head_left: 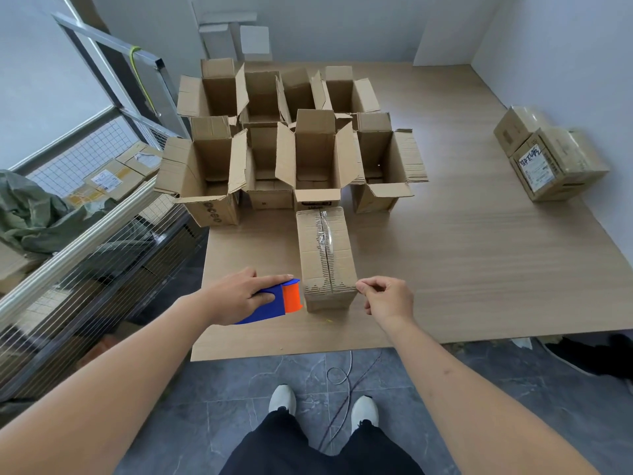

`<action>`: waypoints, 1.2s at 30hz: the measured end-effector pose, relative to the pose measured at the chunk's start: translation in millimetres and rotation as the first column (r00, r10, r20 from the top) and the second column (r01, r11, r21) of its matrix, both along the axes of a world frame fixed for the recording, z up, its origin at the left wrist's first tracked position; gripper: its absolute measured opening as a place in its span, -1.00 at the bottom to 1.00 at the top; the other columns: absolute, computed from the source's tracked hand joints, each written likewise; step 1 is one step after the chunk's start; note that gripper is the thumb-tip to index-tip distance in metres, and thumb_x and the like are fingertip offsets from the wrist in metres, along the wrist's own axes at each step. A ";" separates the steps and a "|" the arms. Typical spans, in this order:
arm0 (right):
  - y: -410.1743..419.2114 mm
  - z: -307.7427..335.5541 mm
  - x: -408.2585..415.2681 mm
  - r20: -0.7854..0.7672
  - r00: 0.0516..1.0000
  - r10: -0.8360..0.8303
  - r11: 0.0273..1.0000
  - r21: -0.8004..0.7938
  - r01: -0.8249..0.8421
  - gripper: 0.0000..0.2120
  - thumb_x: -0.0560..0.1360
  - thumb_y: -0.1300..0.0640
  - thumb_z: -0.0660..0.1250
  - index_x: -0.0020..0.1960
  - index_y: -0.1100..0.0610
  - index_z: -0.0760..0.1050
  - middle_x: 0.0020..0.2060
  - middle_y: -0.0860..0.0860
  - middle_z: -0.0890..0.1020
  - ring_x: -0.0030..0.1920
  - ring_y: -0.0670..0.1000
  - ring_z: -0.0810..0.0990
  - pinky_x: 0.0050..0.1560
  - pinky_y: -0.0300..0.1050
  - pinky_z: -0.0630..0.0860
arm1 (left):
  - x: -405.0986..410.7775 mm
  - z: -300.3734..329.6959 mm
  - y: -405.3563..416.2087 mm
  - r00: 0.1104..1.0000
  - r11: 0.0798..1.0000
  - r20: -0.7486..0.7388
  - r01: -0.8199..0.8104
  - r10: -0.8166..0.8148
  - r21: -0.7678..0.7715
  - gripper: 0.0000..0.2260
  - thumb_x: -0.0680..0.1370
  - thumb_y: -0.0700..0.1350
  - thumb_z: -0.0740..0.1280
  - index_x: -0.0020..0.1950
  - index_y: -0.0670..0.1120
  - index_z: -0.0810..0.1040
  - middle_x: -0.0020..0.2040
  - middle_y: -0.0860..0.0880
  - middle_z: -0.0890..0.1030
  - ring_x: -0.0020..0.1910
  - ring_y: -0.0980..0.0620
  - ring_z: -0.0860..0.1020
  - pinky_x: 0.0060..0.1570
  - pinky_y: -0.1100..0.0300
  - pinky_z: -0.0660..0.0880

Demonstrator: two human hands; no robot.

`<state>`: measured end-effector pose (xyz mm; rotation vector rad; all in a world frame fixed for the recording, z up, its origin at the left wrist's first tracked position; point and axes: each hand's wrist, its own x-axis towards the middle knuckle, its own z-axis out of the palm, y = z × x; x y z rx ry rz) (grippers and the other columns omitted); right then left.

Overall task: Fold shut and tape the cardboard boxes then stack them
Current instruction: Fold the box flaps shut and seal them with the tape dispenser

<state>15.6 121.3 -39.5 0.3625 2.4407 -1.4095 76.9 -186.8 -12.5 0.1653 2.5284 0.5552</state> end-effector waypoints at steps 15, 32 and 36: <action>-32.6 -20.1 -0.7 -0.109 0.521 0.847 0.416 0.745 -0.521 -0.29 0.66 -0.30 -0.13 0.66 0.00 -0.28 0.63 0.05 -0.31 0.63 0.05 -0.32 0.62 0.06 -0.22 | -9.9 -11.6 4.5 1.000 1.000 -0.024 0.016 -0.016 -0.001 -0.52 0.71 0.18 0.09 0.47 0.61 -0.07 0.02 0.07 0.37 -0.05 0.08 0.44 0.07 0.03 0.48; -39.1 -48.3 -7.2 -0.142 0.472 0.870 0.375 0.812 -0.446 -0.39 0.66 -0.31 -0.07 0.65 -0.22 -0.12 0.66 0.10 -0.08 0.65 0.12 -0.11 0.62 0.14 -0.02 | 16.5 -32.2 -33.5 0.976 0.962 0.173 -0.167 0.130 0.218 -0.56 0.72 0.12 0.10 0.47 0.60 0.07 0.08 0.10 0.41 0.00 0.06 0.47 -0.01 0.15 0.39; -39.9 -39.2 -6.6 -0.094 0.495 0.864 0.375 0.777 -0.506 -0.38 0.63 -0.38 -0.14 0.62 -0.29 -0.25 0.66 0.04 -0.20 0.64 0.06 -0.25 0.63 0.10 -0.16 | 5.5 -35.2 -16.4 0.970 0.975 0.197 -0.172 0.142 0.144 -0.59 0.73 0.09 0.08 0.53 0.46 0.14 0.14 0.04 0.48 0.09 -0.01 0.48 0.15 0.01 0.39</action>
